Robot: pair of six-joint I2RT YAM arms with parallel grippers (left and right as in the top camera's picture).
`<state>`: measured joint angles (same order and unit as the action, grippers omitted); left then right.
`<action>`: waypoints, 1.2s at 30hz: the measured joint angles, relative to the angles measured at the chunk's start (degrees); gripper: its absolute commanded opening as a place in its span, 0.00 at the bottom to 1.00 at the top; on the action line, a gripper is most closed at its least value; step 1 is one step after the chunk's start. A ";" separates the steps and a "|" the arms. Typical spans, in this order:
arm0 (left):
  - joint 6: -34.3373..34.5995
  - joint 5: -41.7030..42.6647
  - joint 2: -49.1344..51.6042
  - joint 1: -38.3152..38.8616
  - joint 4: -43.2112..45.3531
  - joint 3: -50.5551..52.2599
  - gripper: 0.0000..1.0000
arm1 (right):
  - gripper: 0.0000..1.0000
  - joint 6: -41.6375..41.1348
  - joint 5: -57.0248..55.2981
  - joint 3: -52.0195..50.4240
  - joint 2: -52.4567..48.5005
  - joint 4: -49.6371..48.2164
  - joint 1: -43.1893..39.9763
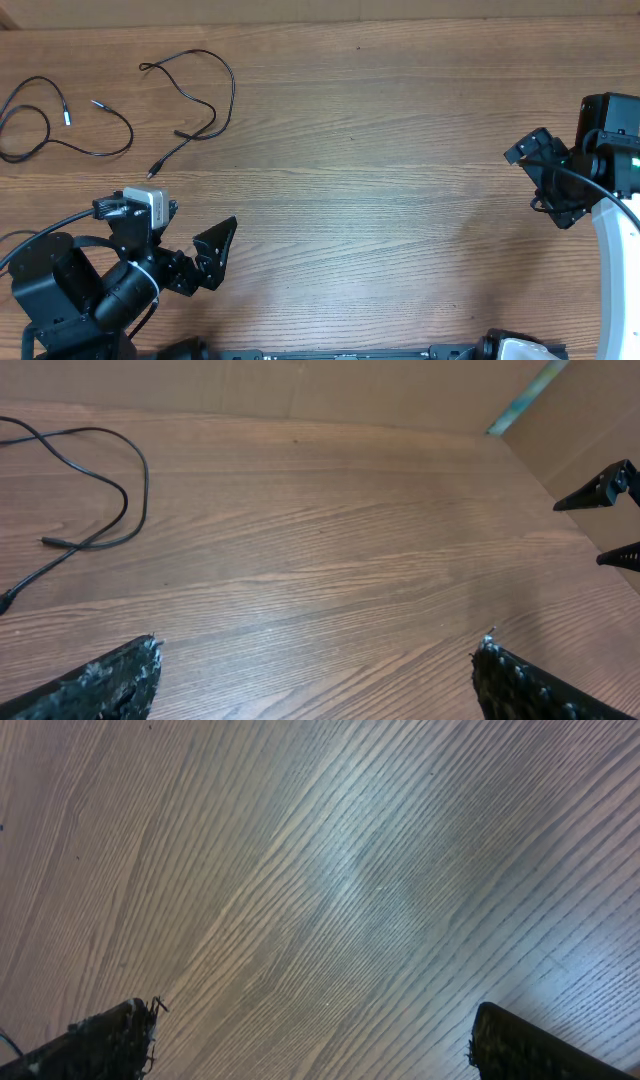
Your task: Untangle cables
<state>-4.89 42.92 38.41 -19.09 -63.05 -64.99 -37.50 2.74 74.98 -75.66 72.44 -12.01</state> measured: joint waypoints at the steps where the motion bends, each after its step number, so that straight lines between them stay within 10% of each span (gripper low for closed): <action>1: 0.00 0.00 0.00 0.00 0.00 0.00 1.00 | 1.00 0.00 -0.02 0.00 0.00 0.00 0.00; 36: 0.02 -2.75 0.00 0.00 -1.86 0.02 0.99 | 1.00 0.00 -0.02 0.00 0.00 -0.02 0.00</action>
<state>-4.86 40.16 38.41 -19.09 -64.90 -64.97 -37.50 2.72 74.98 -75.66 72.42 -12.01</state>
